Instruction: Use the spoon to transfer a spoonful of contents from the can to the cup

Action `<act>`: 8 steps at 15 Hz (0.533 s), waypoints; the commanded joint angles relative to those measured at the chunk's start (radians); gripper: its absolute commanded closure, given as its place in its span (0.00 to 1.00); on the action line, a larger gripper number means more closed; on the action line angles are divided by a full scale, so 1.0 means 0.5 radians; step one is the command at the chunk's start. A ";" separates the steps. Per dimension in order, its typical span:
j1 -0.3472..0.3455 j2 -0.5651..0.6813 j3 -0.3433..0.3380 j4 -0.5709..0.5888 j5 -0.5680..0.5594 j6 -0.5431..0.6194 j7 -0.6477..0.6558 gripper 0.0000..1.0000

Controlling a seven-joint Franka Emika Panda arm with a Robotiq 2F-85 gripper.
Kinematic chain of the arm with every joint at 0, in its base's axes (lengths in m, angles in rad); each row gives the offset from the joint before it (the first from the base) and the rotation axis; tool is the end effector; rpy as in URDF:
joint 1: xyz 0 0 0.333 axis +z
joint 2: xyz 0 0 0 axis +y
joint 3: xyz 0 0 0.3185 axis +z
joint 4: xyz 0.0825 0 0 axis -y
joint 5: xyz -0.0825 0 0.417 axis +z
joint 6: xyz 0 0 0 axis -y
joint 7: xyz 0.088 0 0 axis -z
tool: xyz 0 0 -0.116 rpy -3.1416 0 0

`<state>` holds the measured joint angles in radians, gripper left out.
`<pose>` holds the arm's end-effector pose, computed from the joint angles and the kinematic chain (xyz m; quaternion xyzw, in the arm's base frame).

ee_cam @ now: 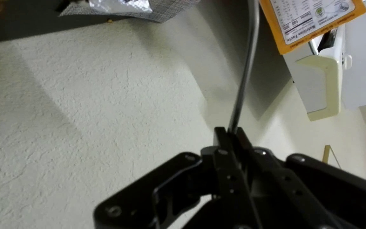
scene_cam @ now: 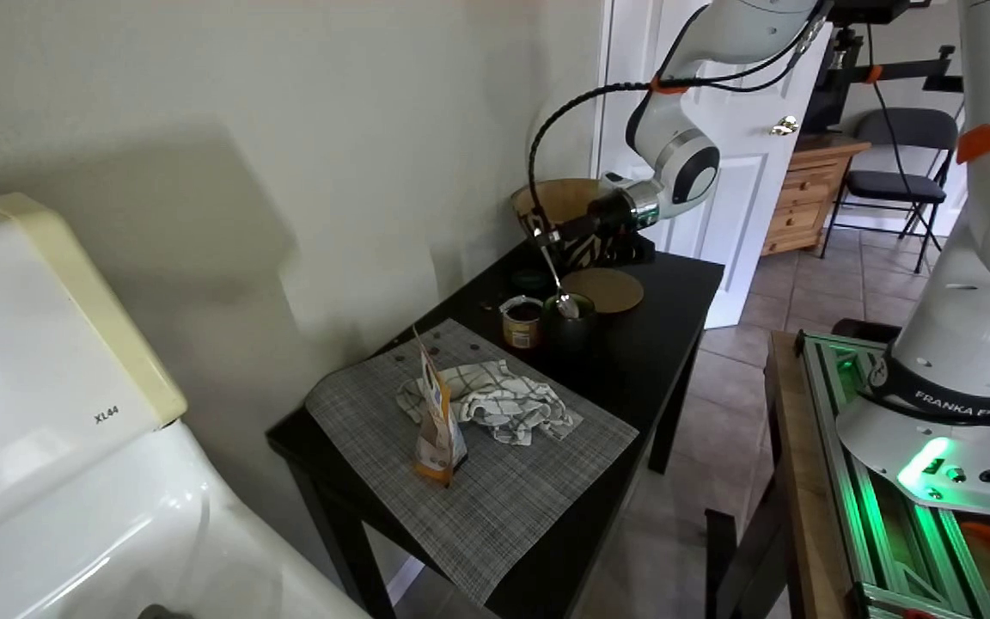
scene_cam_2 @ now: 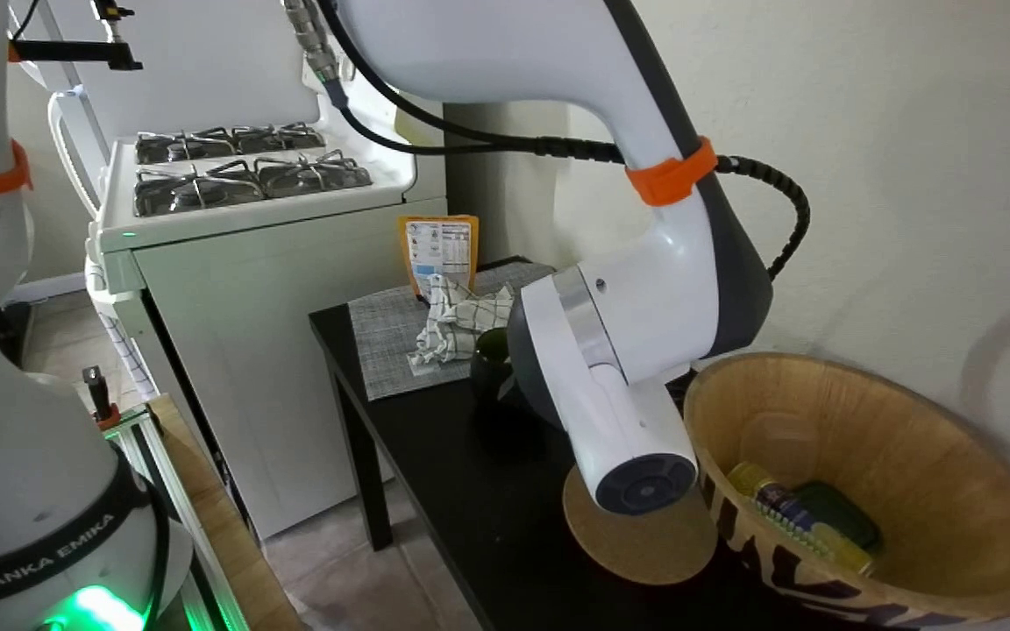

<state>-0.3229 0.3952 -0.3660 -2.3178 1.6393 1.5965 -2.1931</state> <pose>0.4471 -0.2328 0.1682 -0.7406 -0.1299 -0.5205 0.4046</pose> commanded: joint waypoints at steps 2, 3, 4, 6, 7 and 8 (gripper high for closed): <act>0.031 -0.149 -0.001 -0.128 -0.127 0.032 -0.239 0.98; 0.037 -0.164 0.001 -0.140 -0.138 0.047 -0.253 0.98; 0.043 -0.175 0.002 -0.147 -0.155 0.061 -0.258 0.98; 0.053 -0.189 0.008 -0.157 -0.176 0.084 -0.270 0.98; 0.062 -0.196 0.011 -0.164 -0.181 0.112 -0.284 0.98; 0.070 -0.198 0.014 -0.163 -0.190 0.138 -0.291 0.98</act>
<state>-0.3000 0.3335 -0.3632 -2.3670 1.5709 1.6127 -2.3103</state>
